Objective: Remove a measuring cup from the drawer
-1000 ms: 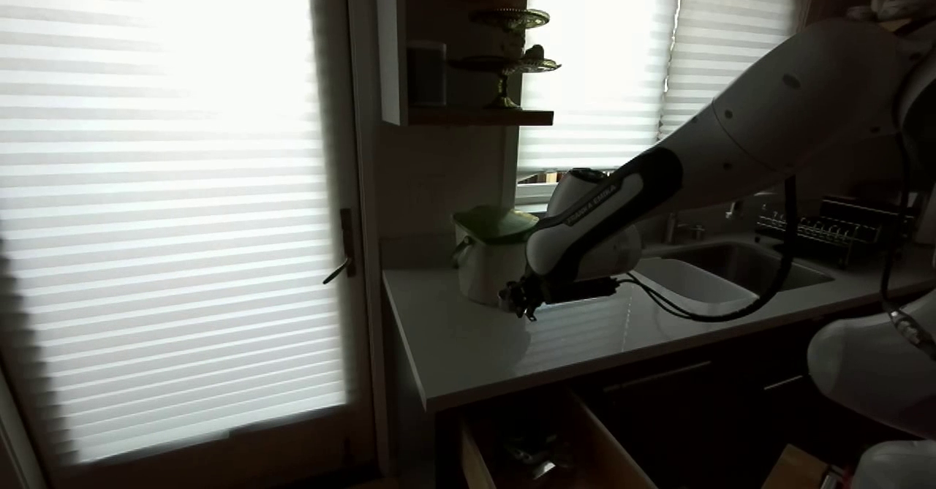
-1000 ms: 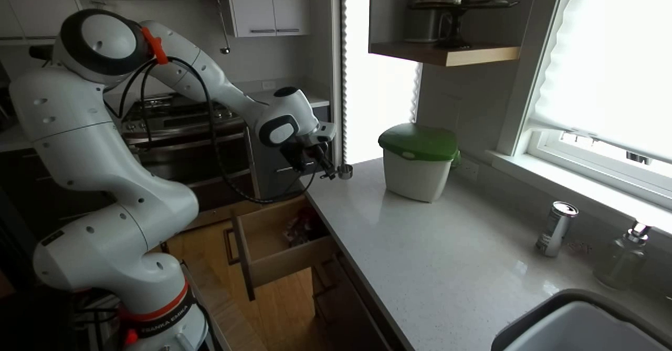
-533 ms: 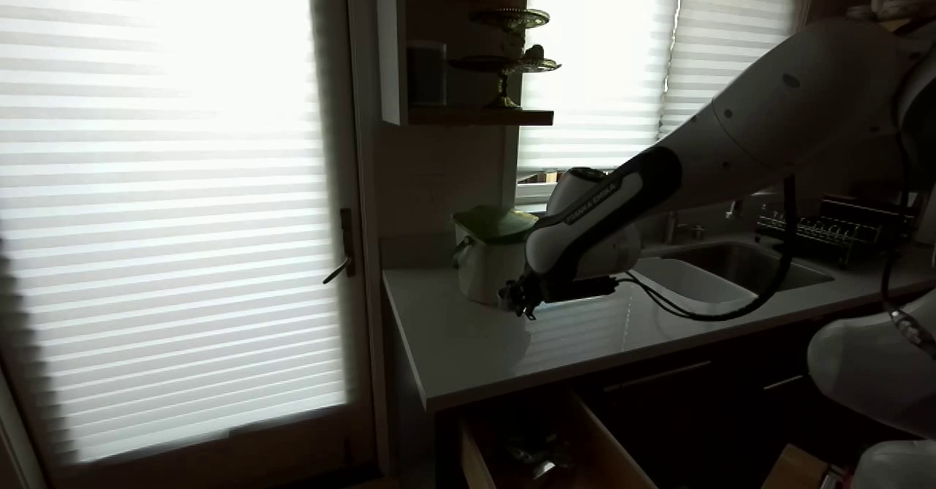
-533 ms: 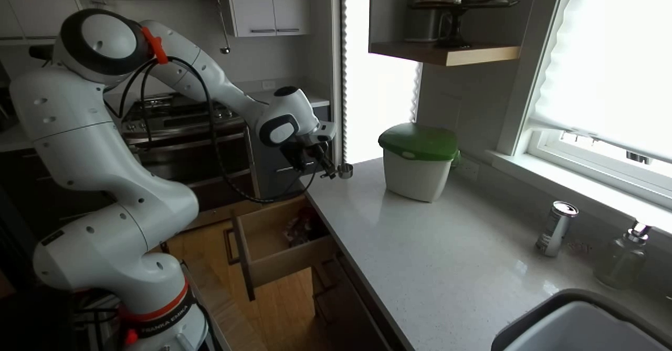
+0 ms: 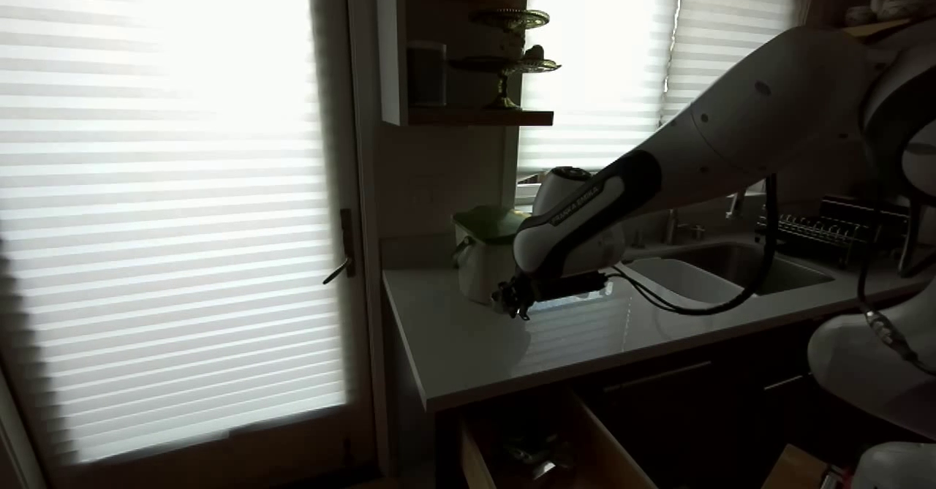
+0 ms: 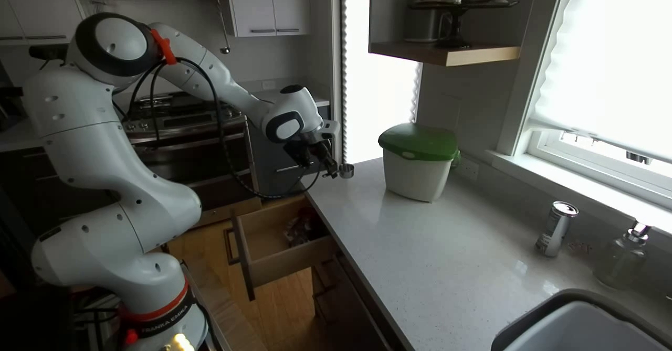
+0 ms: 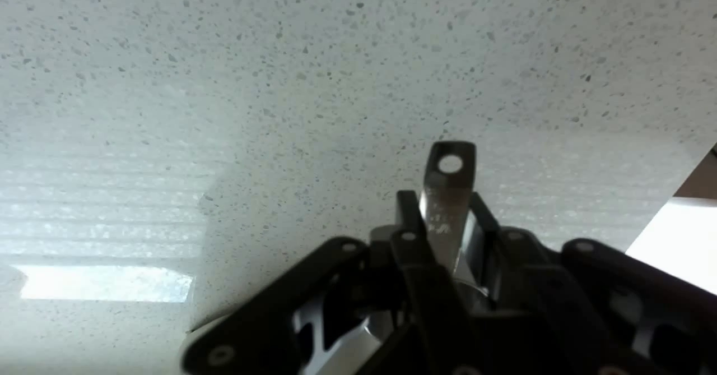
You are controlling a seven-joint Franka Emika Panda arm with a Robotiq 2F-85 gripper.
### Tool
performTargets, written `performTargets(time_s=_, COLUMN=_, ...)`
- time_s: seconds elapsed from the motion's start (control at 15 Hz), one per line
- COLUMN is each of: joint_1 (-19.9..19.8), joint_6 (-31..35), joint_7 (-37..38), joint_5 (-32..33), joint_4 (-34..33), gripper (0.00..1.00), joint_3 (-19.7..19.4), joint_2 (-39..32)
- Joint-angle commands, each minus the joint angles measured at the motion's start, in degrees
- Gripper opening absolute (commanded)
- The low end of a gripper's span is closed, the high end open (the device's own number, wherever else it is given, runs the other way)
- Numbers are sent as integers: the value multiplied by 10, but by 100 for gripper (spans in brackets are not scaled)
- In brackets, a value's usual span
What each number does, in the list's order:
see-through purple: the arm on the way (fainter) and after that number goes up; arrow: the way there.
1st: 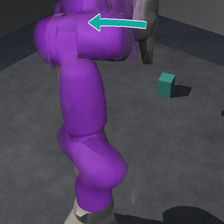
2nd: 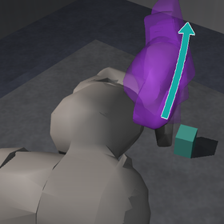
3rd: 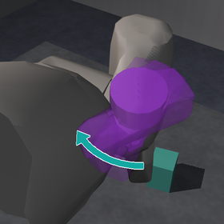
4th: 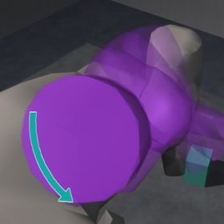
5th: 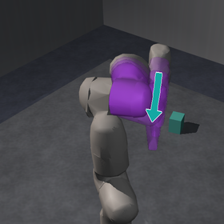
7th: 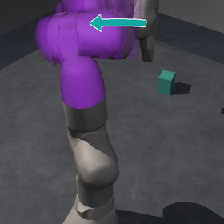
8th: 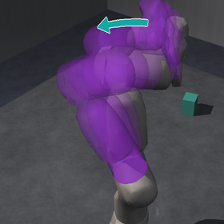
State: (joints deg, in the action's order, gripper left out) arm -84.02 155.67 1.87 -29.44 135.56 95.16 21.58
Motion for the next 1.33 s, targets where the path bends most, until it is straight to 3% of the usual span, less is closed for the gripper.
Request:
performTargets(time_s=0.0, joint_1=-80, joint_6=-39, joint_7=6, joint_5=6, joint_4=-38, gripper=6, joint_3=68, joint_2=25)
performTargets(time_s=0.67, joint_1=-268, joint_6=-38, joint_7=-13, joint_5=-32, joint_4=-110, gripper=6, joint_3=249, joint_2=66)
performTargets(time_s=1.27, joint_1=-354, joint_6=-35, joint_7=-37, joint_5=-84, joint_4=-165, gripper=6, joint_3=324, joint_2=116)
